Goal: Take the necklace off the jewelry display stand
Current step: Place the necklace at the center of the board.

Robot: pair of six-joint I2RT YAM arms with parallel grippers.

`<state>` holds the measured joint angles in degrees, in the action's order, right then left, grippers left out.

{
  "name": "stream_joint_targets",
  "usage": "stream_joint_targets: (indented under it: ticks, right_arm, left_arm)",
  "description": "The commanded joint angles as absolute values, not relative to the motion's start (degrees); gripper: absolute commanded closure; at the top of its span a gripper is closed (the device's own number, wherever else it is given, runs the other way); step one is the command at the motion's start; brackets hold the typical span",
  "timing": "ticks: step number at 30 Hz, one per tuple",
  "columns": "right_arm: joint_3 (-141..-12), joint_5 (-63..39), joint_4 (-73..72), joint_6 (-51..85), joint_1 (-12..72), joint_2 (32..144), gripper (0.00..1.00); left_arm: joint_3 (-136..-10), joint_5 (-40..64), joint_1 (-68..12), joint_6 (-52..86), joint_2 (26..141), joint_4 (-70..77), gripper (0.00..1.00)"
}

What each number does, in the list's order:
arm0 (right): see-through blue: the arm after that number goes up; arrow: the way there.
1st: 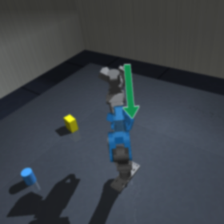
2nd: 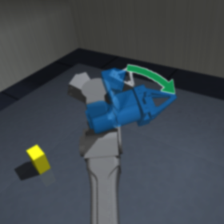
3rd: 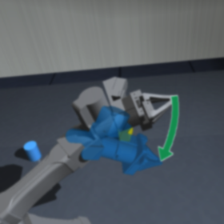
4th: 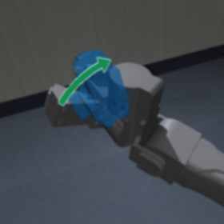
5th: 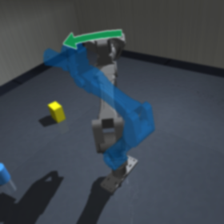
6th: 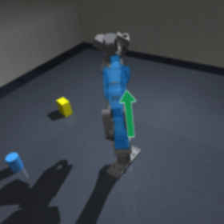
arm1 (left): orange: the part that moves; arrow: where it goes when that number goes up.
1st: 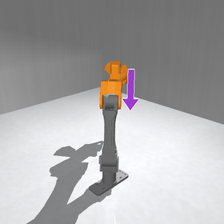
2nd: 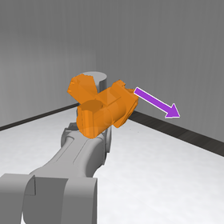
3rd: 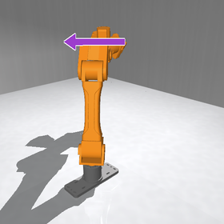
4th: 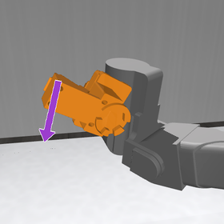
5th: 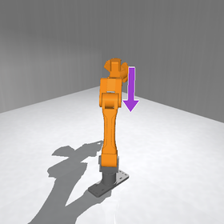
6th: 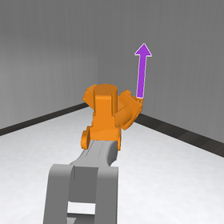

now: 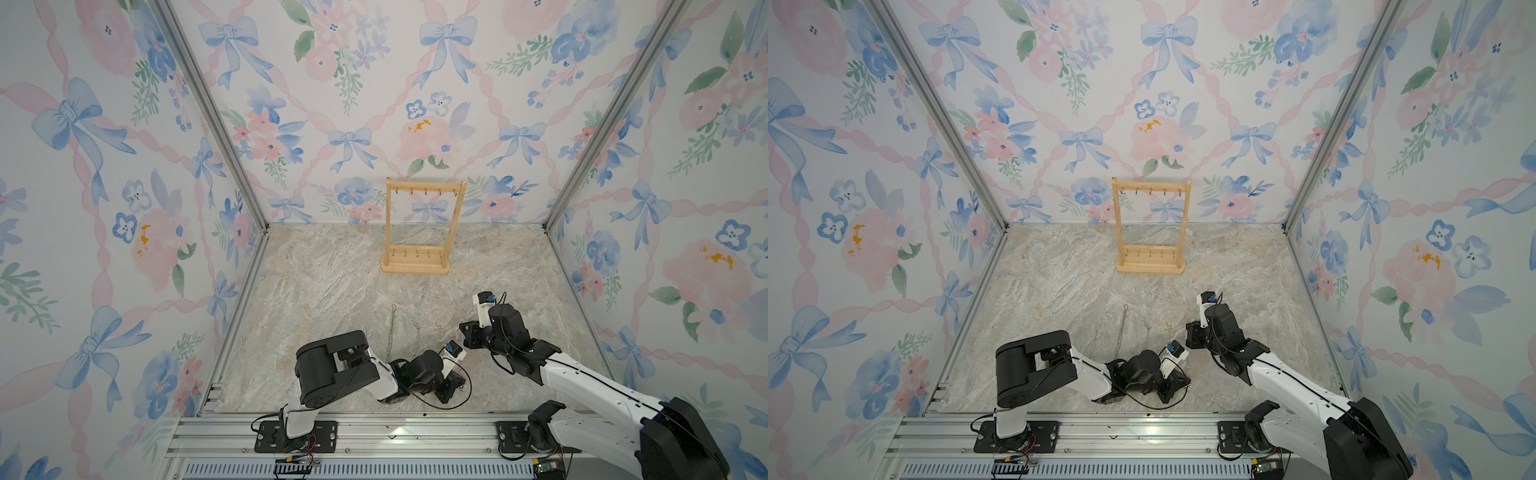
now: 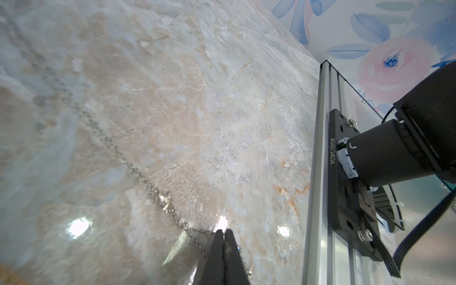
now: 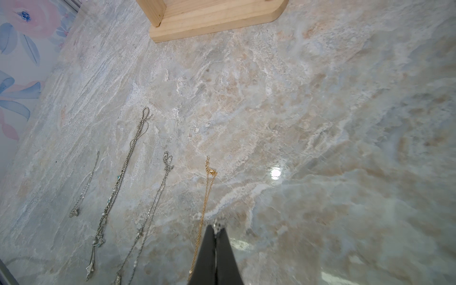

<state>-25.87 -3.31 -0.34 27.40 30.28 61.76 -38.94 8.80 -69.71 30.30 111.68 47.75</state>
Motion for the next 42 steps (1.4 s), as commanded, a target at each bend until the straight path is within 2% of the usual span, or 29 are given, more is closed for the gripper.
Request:
stream_joint_targets:
  ticks: [1, 10, 30, 42]
  right_arm:
    - [-27.68, -2.55, -2.48, 26.08, 29.40, 64.17, 1.00]
    - [-28.92, -2.36, -5.31, 26.72, 28.02, 71.45, 1.00]
    - [-29.18, -2.11, -8.61, 26.82, 25.75, 80.06, 0.99]
    - [-29.87, -1.89, -8.88, 26.88, 25.11, 82.75, 0.91]
  left_arm:
    - [-37.27, 7.93, -69.69, 30.94, 111.20, 45.80, 0.98]
    - [-36.78, 5.99, -70.48, 30.32, 110.37, 44.75, 0.98]
    - [-37.05, 3.62, -71.72, 29.88, 109.69, 42.03, 0.98]
    - [-37.70, 3.43, -72.17, 29.79, 109.50, 41.26, 0.98]
